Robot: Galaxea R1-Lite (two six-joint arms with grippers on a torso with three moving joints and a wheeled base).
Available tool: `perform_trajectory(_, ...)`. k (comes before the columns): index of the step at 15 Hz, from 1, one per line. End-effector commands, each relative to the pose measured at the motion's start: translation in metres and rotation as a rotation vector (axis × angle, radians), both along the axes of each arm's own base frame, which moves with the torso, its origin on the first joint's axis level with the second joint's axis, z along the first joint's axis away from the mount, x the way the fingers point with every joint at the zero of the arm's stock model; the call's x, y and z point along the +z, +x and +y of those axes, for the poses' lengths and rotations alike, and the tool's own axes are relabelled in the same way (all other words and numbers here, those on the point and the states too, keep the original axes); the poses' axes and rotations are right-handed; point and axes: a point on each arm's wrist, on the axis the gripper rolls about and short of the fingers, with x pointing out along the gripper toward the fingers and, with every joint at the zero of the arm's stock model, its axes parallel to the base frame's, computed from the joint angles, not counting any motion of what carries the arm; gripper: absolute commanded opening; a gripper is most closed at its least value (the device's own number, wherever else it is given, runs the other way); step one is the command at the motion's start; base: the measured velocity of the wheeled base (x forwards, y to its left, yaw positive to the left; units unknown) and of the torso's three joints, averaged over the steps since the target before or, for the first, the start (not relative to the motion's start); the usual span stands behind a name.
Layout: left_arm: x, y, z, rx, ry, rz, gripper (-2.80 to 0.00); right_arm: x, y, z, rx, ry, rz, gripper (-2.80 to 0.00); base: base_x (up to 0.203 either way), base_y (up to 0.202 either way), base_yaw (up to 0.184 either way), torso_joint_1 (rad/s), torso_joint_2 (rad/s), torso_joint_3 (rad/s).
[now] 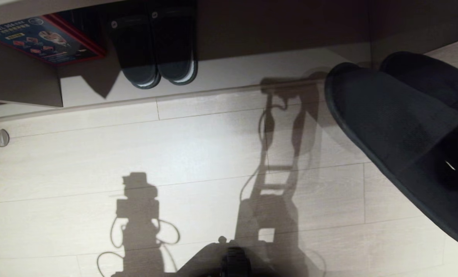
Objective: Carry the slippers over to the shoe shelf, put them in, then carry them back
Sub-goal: Place the slippers on the floor
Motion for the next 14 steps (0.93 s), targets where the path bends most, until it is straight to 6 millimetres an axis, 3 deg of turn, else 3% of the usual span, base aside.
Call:
perform_trajectory(1,0.000,0.000,0.000,0.000,0.000,0.001,-2.80,0.007,-0.061,-0.011,-0.008,0.020,-0.129,-2.80,0.000,0.000,0.000,0.000,0.00,0.000)
perform_trajectory(4,0.000,0.000,0.000,0.000,0.000,0.001,-2.80,-0.012,-0.117,-0.021,-0.058,0.021,-0.140,-2.80,0.000,0.000,0.000,0.000,0.00,0.000)
perform_trajectory(8,0.000,0.000,0.000,0.000,0.000,0.001,-2.80,-0.053,-0.160,-0.022,-0.124,0.056,-0.140,-2.80,0.000,0.000,0.000,0.000,0.00,0.000)
perform_trajectory(11,0.000,0.000,0.000,0.000,0.000,0.001,-2.80,-0.101,-0.171,-0.022,-0.131,0.097,-0.134,-2.80,0.000,0.000,0.000,0.000,0.00,0.000)
perform_trajectory(14,0.000,0.000,0.000,0.000,0.000,0.001,-2.80,-0.148,-0.161,-0.022,-0.147,0.100,-0.008,-2.80,0.000,0.000,0.000,0.000,0.00,0.000)
